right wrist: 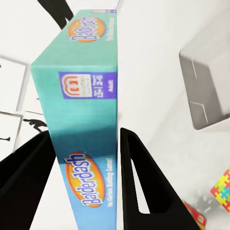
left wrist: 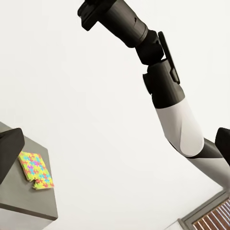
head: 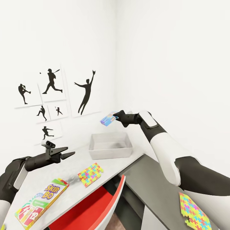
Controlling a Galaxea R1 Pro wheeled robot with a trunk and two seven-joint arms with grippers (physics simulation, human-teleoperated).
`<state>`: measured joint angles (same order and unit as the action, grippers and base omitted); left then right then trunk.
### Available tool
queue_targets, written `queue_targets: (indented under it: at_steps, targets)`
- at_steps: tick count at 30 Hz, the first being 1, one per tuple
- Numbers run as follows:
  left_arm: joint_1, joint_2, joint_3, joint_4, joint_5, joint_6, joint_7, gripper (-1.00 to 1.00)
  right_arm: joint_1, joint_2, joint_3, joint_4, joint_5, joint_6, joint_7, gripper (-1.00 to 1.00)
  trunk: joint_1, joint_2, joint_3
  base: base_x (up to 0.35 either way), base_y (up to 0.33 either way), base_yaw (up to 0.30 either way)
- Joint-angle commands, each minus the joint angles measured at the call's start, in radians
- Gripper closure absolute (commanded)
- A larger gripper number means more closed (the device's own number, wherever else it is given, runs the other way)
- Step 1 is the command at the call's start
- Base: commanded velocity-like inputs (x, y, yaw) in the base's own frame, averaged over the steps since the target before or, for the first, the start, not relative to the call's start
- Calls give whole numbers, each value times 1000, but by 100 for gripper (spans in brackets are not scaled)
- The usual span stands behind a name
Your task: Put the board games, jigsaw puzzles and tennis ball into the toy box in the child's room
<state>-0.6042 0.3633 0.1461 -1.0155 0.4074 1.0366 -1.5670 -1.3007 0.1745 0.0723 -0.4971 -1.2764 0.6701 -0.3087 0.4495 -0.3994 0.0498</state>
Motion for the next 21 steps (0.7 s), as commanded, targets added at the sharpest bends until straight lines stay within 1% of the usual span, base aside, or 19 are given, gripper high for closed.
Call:
queue_targets:
  at_steps: [1,13,21]
  targets:
    - [0,0,0,0,0,11,-4,-100,0,0,1,-1,-9,0,-9,100,0,-1,0,67,0,122]
    - [0,2,0,0,0,10,-4,-100,0,0,1,-1,-9,0,-9,100,0,-1,0,19,1,27]
    - [0,3,0,0,1,10,-4,-100,0,0,1,-1,-9,1,-9,100,0,-1,0,118,44,1]
